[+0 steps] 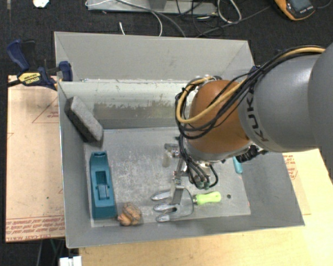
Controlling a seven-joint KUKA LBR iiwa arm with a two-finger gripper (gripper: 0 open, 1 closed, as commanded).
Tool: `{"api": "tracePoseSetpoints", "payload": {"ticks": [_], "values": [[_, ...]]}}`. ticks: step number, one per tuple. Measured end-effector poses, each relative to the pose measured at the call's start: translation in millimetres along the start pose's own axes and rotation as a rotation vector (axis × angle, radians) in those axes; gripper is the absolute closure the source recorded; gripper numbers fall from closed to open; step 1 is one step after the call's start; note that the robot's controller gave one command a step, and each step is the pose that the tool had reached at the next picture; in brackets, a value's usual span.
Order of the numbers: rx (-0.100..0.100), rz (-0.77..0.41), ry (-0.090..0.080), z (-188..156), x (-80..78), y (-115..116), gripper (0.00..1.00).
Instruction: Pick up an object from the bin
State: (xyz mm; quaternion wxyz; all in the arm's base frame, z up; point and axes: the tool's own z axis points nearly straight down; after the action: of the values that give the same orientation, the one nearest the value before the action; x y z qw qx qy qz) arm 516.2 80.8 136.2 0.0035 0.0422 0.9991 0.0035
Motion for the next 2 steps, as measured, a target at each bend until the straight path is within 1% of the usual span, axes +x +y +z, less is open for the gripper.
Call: {"api": "tracePoseSetpoints", "payload": {"ticks": [1, 2], "values": [[0.000, 0.036, 0.001, 17, 7.7, -79, 0.00], [-0.003, -0.175, -0.004, 22, -7.6, -75, 0.00]]}}
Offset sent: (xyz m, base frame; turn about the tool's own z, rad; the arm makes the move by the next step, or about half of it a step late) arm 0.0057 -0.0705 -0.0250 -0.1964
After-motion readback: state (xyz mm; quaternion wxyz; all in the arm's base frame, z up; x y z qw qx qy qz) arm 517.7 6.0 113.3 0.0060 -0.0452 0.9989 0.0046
